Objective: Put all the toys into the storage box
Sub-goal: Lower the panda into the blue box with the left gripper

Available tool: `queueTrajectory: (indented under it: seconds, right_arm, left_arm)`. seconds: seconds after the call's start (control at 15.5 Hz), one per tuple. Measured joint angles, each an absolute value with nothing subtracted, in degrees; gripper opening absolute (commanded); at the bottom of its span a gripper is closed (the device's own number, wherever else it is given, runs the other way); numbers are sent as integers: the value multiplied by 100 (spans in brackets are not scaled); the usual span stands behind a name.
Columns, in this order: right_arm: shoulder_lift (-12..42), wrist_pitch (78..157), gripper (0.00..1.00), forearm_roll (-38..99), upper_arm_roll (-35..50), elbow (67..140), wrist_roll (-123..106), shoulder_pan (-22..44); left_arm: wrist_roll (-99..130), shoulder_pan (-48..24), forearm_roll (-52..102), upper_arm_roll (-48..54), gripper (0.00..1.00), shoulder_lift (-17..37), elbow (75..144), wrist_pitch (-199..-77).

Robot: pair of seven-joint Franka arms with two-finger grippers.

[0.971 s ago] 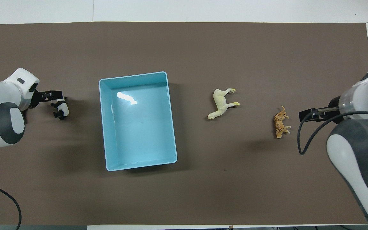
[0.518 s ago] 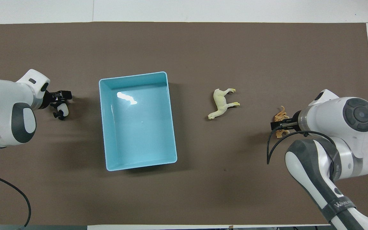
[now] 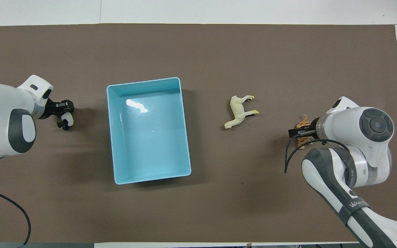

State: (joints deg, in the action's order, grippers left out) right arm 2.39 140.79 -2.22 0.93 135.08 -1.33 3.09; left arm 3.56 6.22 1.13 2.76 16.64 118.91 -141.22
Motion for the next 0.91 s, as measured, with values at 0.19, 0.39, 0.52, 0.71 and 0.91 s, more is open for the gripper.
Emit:
queueTrajectory:
  seconds: [0.19,0.39,0.52,0.71,0.91]
  right_arm:
    - [330,14125,97,-222,93,13536,-134,265]
    - [440,14353,96,-221,93,13543,-113,258]
    - [556,14472,82,-221,94,13553,5,266]
    - [690,14563,0,-220,101,13553,201,270]
    - [639,14498,0,-220,121,13535,647,322]
  left_arm:
    - [568,580,114,305,0,1660,11523,-13641]
    - [1122,329,123,328,0,1624,10715,-12650]
    - [1776,38,131,362,0,1535,10046,-11762]
    - [3170,-705,131,434,0,1411,9704,-11294]
    - [4158,-1446,128,458,100,1391,10127,-11697]
